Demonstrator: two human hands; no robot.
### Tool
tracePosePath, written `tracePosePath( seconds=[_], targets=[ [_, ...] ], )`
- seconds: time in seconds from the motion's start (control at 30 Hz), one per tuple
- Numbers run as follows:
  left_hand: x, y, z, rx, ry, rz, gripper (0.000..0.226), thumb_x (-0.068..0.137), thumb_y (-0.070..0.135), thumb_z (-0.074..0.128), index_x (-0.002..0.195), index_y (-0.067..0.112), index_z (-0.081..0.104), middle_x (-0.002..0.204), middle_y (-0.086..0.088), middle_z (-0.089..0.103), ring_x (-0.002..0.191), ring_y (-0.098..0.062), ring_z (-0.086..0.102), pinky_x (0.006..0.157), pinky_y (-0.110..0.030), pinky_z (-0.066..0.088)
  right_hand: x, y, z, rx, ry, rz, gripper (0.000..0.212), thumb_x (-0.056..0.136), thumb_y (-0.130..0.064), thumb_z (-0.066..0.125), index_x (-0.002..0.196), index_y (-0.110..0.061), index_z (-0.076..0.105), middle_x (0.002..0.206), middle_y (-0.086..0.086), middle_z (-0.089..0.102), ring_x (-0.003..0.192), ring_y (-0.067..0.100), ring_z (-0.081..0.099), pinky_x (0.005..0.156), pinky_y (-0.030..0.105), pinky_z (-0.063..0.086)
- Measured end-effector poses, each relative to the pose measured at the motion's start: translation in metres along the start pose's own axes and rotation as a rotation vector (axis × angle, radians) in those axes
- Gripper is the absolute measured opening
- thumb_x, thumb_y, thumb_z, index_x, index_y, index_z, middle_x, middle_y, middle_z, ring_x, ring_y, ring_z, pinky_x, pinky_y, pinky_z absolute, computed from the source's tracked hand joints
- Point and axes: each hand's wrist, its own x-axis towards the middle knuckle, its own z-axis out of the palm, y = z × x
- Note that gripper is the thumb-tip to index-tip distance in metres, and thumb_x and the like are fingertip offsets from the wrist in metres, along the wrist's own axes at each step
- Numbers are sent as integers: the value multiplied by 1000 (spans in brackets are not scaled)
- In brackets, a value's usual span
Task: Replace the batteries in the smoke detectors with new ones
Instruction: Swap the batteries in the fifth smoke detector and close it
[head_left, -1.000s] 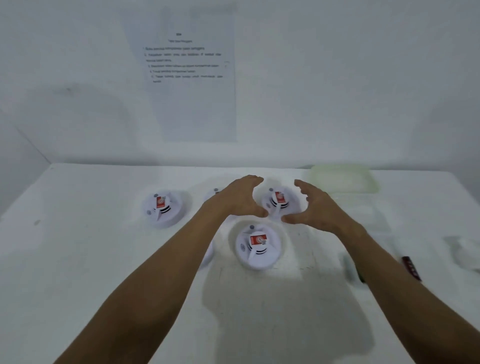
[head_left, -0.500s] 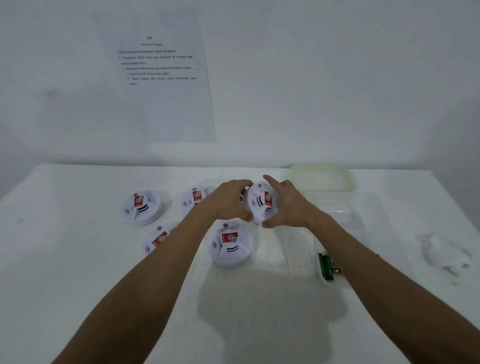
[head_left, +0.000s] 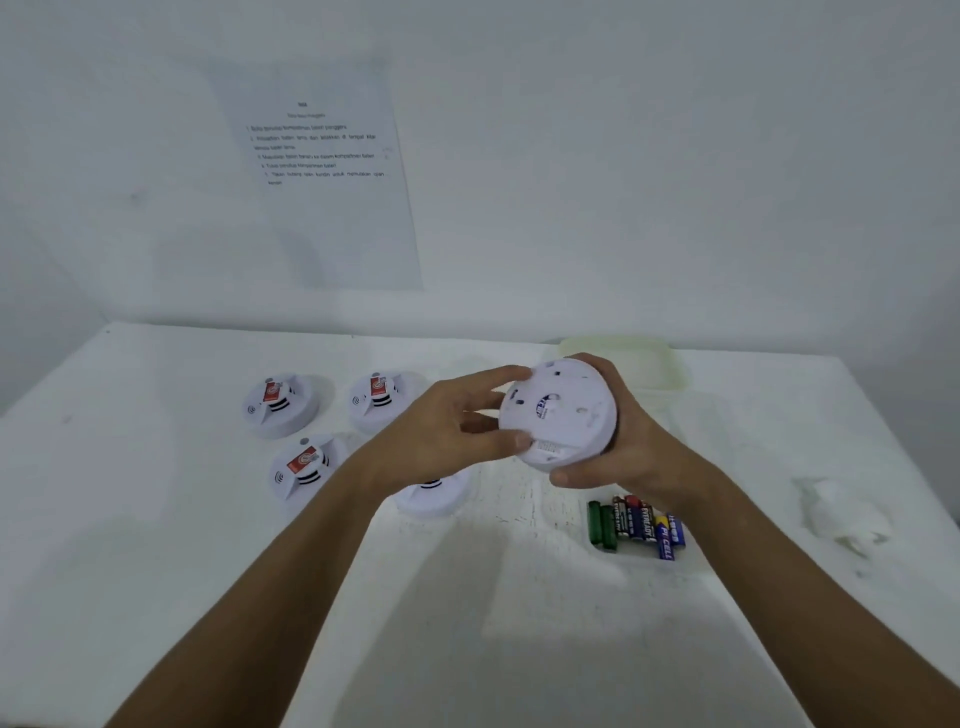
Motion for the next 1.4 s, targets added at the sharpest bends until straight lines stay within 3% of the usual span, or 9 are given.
tracePosePath(
  seconds=[0.13,0.3,0.43,0.5,0.73,0.97,1.2,1.33,1.4],
  targets=[
    [-6,7,7,-16,-6,22,64,77,-1,77,132,22,55,107,-5,73,94,-19,72,77,-25,57,-13,-2,-6,8,-58,-25,97,59,7,84,141,-22,41,137,1,53,128,19,53,91,37,54],
    [-7,10,11,93,31,42,66,71,9,84,128,28,57,102,-3,73,84,-20,73,75,-26,59,-20,-1,-10,-29,-44,-51,104,61,0,87,145,-31,36,143,-6,50,132,15,50,99,36,52],
    [-10,16,16,216,49,51,62,68,20,87,124,28,59,110,8,67,79,-17,72,65,-20,56,-22,1,-5,-115,-40,-50,115,55,-3,94,147,-30,30,139,-13,50,127,3,51,96,21,50],
    [-11,19,17,232,47,48,61,68,20,87,122,25,60,114,11,65,75,-16,71,60,-17,53,-21,1,-1,-157,10,-81,112,50,-3,96,143,-25,37,133,-12,55,121,2,54,90,17,50],
    [-16,21,28,398,152,54,59,62,30,90,112,29,59,120,17,55,67,-8,69,60,-15,53,-21,7,3,-237,95,-163,96,50,-8,97,134,-21,51,128,-8,61,119,12,59,92,25,53],
    [-19,11,35,581,224,101,57,54,49,87,98,25,60,105,12,59,72,-10,66,54,-17,50,-26,12,10,-218,117,-142,97,46,-15,97,132,-22,54,124,-11,64,116,9,60,90,19,51],
    [-22,14,29,633,99,158,62,64,37,88,118,18,64,114,14,52,87,2,59,67,-3,44,-27,12,5,-267,95,-135,94,48,-15,97,129,-34,53,125,-14,62,116,9,59,91,19,51],
    [-20,11,25,761,82,130,54,60,42,86,104,21,64,110,11,52,96,-3,53,77,-19,51,-27,13,11,-293,74,-146,91,51,-11,98,127,-34,54,122,-13,63,113,10,61,91,24,53],
    [-20,11,27,846,80,110,55,58,45,83,100,19,59,106,9,46,89,-6,52,72,-21,50,-26,14,14,-290,55,-139,91,51,-13,97,129,-30,54,122,-11,64,113,12,62,91,30,55]
  ],
)
